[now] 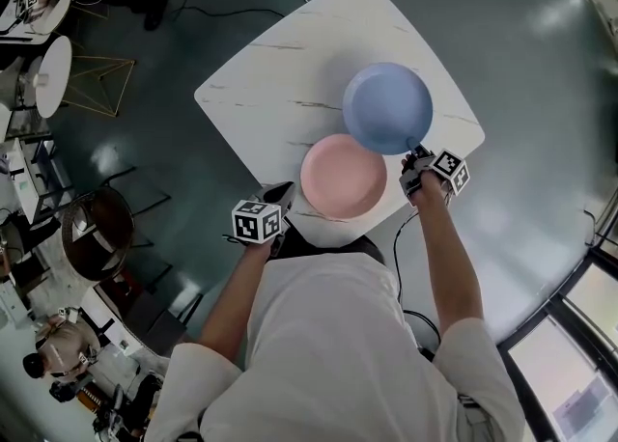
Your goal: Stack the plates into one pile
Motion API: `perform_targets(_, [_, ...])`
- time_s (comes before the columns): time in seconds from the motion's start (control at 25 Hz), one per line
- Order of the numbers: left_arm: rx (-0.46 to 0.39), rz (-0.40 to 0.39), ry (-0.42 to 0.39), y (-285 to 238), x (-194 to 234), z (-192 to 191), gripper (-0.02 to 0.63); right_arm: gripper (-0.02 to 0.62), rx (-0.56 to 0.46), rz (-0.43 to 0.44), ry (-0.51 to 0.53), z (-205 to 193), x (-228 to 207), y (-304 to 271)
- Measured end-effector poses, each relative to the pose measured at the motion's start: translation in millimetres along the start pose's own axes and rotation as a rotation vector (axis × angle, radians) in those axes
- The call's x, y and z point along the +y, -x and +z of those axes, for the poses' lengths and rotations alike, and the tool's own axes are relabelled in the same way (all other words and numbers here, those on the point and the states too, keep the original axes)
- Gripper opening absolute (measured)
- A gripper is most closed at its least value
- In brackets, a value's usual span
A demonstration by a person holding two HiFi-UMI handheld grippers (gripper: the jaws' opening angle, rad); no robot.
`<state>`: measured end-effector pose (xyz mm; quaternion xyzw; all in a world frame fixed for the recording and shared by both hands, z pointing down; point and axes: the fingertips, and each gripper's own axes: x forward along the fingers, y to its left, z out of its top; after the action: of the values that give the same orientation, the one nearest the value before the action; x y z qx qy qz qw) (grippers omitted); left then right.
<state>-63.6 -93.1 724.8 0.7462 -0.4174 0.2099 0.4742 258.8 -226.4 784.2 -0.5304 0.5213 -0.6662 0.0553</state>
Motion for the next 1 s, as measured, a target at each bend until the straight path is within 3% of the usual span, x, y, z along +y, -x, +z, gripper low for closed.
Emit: perform_targets(1.0, [-0.025, -0.005, -0.04, 28, -22, -35, 0.014, 0.043, 0.144, -0.009, 0.107, -103, -21, 61])
